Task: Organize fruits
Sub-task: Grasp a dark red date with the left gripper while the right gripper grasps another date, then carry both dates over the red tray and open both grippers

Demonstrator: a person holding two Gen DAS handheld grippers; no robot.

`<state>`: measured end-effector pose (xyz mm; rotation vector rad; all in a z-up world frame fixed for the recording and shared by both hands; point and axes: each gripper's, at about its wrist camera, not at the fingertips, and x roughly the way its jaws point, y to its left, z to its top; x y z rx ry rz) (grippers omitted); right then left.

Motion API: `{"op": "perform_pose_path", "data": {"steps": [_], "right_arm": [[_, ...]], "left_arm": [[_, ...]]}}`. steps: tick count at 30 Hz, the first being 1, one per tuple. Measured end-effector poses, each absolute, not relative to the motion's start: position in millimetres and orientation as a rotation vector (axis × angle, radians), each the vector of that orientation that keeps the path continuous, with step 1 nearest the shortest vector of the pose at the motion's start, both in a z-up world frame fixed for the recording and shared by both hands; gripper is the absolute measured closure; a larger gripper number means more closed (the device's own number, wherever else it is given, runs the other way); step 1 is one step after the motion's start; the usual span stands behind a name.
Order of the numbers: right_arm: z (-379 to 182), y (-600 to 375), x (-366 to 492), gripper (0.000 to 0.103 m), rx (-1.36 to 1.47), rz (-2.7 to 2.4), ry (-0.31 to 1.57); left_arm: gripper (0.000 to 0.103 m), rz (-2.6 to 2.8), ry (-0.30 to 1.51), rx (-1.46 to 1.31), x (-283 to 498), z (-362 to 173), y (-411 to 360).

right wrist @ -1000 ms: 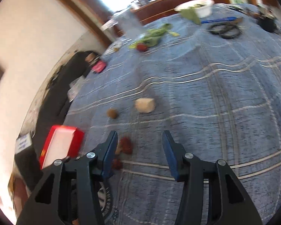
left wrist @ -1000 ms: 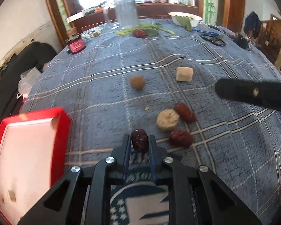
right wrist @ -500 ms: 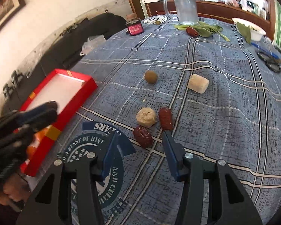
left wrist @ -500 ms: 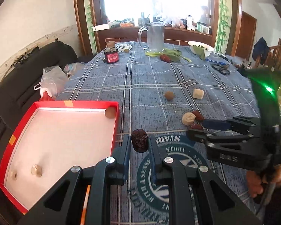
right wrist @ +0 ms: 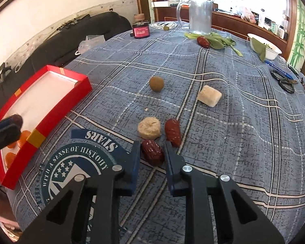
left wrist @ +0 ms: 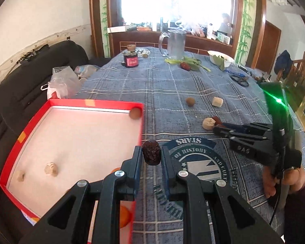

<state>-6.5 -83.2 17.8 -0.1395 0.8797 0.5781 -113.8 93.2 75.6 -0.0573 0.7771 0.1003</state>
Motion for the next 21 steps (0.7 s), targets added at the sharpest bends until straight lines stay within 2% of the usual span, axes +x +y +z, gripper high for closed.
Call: {"op": "perform_pose_path", "data": {"steps": [13,21], "right_arm": [[27,-124,11,0.078,0.052,0.412,0.838],[50,-101,-26,0.078,0.141,0.472,0.749]], "left_arm": [[0.086,0.189,0.734,-0.104,-148,81,149],[0.086,0.201,0.755,-0.119,-159,69,167]]}}
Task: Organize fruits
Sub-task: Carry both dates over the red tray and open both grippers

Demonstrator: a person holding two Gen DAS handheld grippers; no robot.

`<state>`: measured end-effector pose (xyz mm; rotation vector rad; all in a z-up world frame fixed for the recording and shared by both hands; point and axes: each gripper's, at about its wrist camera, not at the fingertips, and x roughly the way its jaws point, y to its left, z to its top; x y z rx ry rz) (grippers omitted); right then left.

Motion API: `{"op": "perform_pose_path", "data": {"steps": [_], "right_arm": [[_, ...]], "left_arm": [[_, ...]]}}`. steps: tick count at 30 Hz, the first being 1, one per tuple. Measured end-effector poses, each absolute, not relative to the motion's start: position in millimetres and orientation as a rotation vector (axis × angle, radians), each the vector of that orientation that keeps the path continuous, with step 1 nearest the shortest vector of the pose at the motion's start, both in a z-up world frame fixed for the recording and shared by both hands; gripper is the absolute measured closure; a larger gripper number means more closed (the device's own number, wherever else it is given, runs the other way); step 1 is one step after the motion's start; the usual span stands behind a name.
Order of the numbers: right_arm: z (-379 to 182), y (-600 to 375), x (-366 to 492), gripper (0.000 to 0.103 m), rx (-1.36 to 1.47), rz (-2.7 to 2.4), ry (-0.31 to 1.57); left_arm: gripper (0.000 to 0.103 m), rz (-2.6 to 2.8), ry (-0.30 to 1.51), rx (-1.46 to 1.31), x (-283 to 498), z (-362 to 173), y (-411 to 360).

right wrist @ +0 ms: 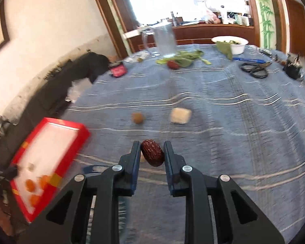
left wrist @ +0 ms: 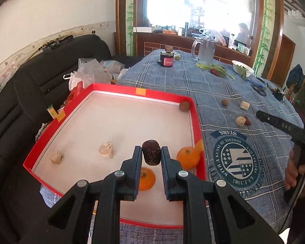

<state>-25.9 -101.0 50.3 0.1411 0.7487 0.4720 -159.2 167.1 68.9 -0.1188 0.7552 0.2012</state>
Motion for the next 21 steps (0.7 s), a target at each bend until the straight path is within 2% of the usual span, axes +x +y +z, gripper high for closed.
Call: {"op": "perform_pose_path", "data": {"steps": [11,21], "right_arm": [[47,-26,-88,0.078,0.164,0.712,0.77],[46,7,-103,0.078,0.11,0.771,0.781]], "left_arm": [[0.086,0.23,0.741,-0.103,-168,67,176],[0.086,0.301,0.753,-0.14,-174,58,211]]}}
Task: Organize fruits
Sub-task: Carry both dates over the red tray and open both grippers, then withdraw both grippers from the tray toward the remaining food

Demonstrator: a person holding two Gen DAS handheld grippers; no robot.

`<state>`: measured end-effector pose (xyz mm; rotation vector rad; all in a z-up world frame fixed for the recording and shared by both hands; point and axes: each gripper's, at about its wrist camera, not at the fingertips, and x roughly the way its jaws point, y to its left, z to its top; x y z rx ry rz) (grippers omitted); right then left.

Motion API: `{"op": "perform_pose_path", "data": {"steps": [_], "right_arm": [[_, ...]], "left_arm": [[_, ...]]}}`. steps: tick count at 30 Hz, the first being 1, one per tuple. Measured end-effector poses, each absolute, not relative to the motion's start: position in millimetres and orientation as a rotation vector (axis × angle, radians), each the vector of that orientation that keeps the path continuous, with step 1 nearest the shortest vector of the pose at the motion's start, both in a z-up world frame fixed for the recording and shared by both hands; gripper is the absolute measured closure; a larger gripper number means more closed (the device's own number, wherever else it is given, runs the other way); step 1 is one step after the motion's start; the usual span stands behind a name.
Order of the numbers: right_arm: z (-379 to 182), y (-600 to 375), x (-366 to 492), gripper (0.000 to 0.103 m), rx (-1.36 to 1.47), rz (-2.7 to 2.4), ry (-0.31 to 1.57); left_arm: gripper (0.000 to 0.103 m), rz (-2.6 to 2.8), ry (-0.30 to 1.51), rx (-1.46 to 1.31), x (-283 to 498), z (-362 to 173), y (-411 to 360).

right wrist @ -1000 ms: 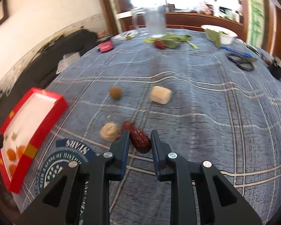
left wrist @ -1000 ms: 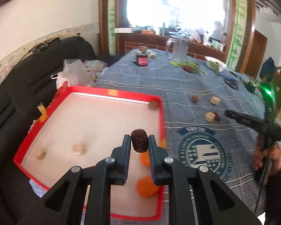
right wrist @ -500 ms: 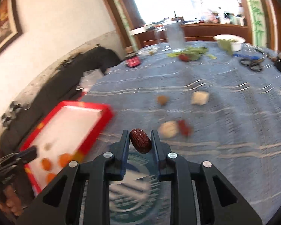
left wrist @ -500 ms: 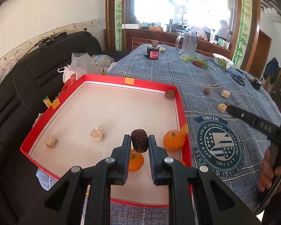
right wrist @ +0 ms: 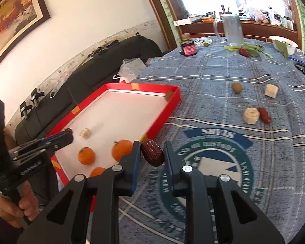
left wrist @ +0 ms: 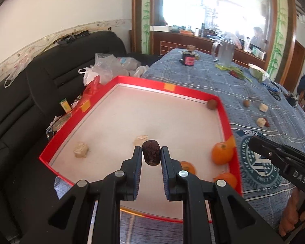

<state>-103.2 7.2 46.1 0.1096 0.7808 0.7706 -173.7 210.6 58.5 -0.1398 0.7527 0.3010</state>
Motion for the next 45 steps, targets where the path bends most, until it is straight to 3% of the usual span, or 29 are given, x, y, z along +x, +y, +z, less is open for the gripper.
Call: {"op": "perform_pose_path", "data": {"steps": [11,31,34,36,38,40,45], "right_arm": [[62,89,-136,0.078,0.014,0.905,0.768],[34,135,-96,0.078,-0.05,0.767,0.962],[34,138,-97,0.078,-0.07,0.758,0.969],[34,137,-97,0.077,-0.071,0.76,0.971],[35,135,-98,0.073,-0.062,0.762,0.974],[38,127,-99,0.063,-0.026,0.775,0.96],[54,104,-107,0.057,0.042,0.803,0.879]], "left_arm": [[0.086,0.422,0.759,-0.178,-177,49,261],[0.085,0.419,0.821,-0.148,-162,34,264],[0.069,0.426,0.828,-0.148,-163,34,264],[0.051,0.426,0.83,-0.157,-164,34,264],[0.05,0.438,0.826,-0.144,-166,36,262],[0.046,0.447,0.819,-0.15,-168,38,262],[0.036,0.463,0.802,-0.172,-173,46,261]]}}
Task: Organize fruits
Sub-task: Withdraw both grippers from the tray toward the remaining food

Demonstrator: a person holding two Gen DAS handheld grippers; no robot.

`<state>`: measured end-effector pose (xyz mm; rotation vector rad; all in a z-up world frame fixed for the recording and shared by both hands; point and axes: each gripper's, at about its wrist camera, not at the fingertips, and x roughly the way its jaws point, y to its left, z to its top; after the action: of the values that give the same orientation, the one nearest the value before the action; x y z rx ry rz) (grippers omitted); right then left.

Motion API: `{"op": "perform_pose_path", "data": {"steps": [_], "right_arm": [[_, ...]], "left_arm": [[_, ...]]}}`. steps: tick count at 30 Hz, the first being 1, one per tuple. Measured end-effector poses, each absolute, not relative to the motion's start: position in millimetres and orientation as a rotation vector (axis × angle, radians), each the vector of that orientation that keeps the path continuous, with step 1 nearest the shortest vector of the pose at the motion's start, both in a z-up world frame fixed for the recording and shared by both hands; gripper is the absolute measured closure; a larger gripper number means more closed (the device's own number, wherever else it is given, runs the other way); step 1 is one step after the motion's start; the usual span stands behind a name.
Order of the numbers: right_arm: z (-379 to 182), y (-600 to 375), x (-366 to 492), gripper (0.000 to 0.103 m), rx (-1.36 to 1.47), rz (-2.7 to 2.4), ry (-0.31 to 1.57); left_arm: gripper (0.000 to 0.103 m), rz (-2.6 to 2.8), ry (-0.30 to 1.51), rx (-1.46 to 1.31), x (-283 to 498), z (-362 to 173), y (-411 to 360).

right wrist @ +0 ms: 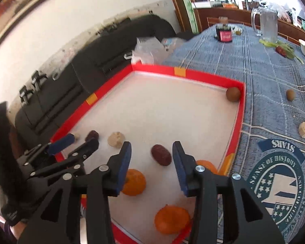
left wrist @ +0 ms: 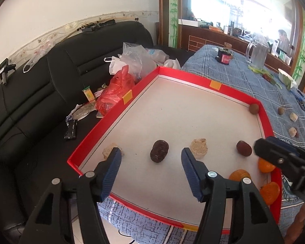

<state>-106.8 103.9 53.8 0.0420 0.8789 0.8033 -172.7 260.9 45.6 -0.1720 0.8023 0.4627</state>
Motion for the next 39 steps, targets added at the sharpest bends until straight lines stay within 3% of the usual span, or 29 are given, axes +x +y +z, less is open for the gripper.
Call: {"op": "perform_pose_path", "data": {"steps": [9,28,39], "right_arm": [[63,51,-101,0.052,0.098,0.735,0.831],[66,-122,-30,0.049,0.328,0.435,0.814],[51,-142,34,0.049,0.442,0.369,0.909]], "left_arm": [[0.024,0.441,0.795,-0.151,-171,54,240],[0.024,0.35,0.786,-0.021,-163,70,177],[0.024,0.264,0.779,0.033,-152,80,135]]}}
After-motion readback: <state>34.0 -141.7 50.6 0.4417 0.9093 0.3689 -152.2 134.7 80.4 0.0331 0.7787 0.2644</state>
